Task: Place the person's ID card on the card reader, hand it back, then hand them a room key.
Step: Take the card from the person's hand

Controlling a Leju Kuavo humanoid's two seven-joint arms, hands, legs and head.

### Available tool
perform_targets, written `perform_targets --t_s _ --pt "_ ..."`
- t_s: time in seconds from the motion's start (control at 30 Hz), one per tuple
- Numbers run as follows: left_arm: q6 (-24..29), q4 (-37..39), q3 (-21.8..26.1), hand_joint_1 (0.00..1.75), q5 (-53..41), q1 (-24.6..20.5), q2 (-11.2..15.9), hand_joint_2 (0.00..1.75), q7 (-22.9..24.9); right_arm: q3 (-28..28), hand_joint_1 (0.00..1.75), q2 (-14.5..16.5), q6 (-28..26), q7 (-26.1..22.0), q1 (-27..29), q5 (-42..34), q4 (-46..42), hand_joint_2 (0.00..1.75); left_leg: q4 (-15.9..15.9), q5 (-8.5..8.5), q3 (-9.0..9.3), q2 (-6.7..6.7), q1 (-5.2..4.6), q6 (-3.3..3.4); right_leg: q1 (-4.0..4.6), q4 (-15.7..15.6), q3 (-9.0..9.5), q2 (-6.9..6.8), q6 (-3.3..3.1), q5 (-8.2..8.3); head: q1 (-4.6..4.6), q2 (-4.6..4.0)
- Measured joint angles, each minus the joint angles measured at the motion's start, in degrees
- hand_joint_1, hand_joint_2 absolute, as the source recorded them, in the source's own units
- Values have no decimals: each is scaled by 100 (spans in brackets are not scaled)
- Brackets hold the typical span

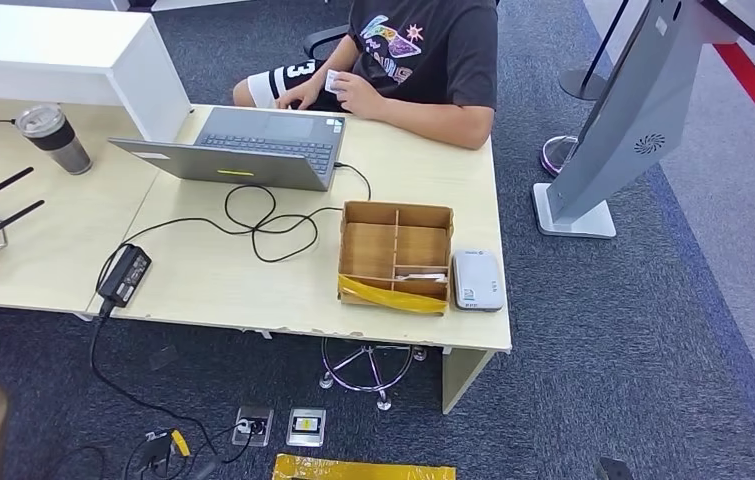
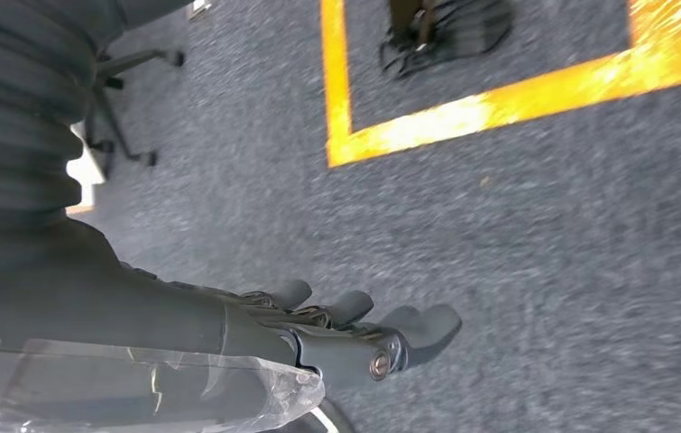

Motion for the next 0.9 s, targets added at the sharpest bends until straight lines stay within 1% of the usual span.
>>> perform_targets --t_s 0.13,0.43,0.57,0.7,0.9 --pt "19 78 -15 0 -30 6 7 0 99 61 0 -24 45 67 21 52 85 175 1 3 3 1 0 1 0 0 2 2 0 1 0 -1" --pt "89 167 -24 0 -33 7 3 0 149 178 0 -68 41 85 23 87 194 175 1 5 3 1 0 4 0 0 3 2 0 1 -1 0" --pt "95 186 -24 0 -29 7 2 175 139 208 0 -90 41 82 23 87 206 175 1 5 3 1 0 4 0 0 3 2 0 1 0 -1" --pt "125 201 -28 0 -26 7 -3 175 41 245 0 -96 -33 60 23 70 231 175 1 5 3 1 0 4 0 0 3 1 0 1 -1 1" --pt "202 203 -37 0 10 7 -8 175 -159 249 0 -107 -391 -56 0 -106 236 175 1 5 3 1 0 4 0 0 5 2 0 1 -1 -1"
